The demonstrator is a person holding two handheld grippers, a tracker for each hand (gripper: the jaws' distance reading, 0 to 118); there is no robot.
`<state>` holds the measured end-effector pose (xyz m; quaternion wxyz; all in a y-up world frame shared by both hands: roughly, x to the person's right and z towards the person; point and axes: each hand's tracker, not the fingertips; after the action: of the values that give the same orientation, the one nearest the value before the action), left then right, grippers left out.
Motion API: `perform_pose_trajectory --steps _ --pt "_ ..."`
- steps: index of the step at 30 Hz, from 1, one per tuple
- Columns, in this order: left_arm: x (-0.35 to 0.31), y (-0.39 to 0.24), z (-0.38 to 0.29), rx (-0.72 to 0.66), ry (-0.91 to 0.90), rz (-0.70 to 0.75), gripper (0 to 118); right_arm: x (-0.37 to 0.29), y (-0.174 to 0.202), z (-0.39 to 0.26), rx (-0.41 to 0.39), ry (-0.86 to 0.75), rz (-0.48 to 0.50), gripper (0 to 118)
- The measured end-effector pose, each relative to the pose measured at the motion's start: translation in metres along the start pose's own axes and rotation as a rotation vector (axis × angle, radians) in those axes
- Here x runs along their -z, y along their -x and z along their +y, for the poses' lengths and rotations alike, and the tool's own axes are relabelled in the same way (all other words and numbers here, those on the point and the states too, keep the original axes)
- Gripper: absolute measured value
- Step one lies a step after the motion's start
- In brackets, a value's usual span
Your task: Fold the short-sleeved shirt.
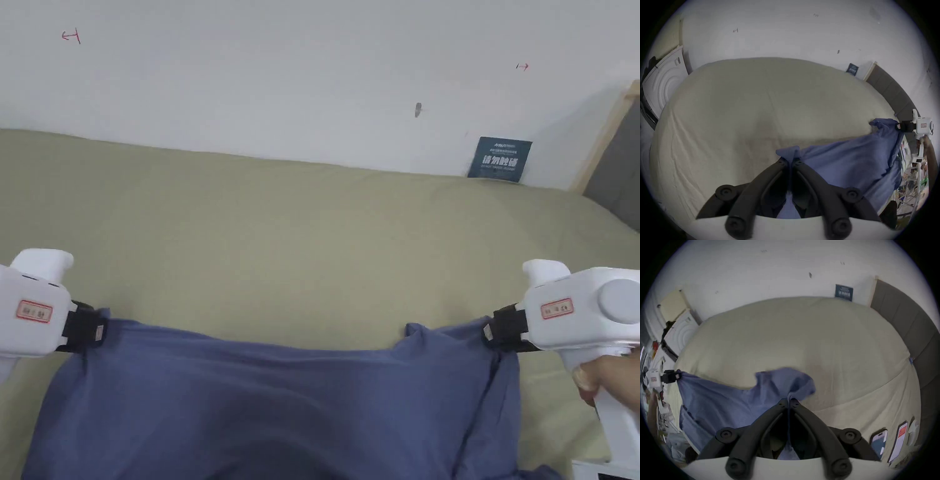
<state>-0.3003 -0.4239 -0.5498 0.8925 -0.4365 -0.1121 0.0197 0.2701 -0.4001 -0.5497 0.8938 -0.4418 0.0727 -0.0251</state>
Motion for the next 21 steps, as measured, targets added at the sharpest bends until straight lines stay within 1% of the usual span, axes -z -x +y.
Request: perform_pose_trajectory --steps 3,7,9,13,15,16,18,21 --pt "-0.039 -0.002 -0.014 0.025 -0.059 -0.002 5 -0.046 0.005 -0.012 -0.014 -0.059 0.031 1" --pt "-0.085 0.0 -0.044 0.012 -0.103 -0.019 5 -0.099 0.008 -0.042 -0.036 -0.106 0.033 1" --pt "-0.099 -0.002 -0.067 0.02 -0.113 -0.014 5 -0.115 0.007 -0.063 -0.049 -0.118 0.026 1" --pt "-0.118 0.0 -0.121 0.004 -0.125 -0.011 5 -0.132 0.009 -0.122 -0.041 -0.118 0.031 1" --pt "-0.12 0.005 -0.151 -0.034 -0.093 -0.039 5 -0.132 0.011 -0.157 -0.021 -0.084 0.036 1" --pt "-0.118 0.007 -0.165 -0.051 -0.07 -0.048 5 -0.127 0.008 -0.174 0.001 -0.058 0.034 1" --pt "-0.112 0.01 -0.198 -0.072 -0.03 -0.039 5 -0.118 0.009 -0.212 0.024 0.021 0.056 1" --pt "-0.098 0.017 -0.235 -0.124 0.026 -0.037 5 -0.101 0.002 -0.253 0.079 0.108 0.04 1"
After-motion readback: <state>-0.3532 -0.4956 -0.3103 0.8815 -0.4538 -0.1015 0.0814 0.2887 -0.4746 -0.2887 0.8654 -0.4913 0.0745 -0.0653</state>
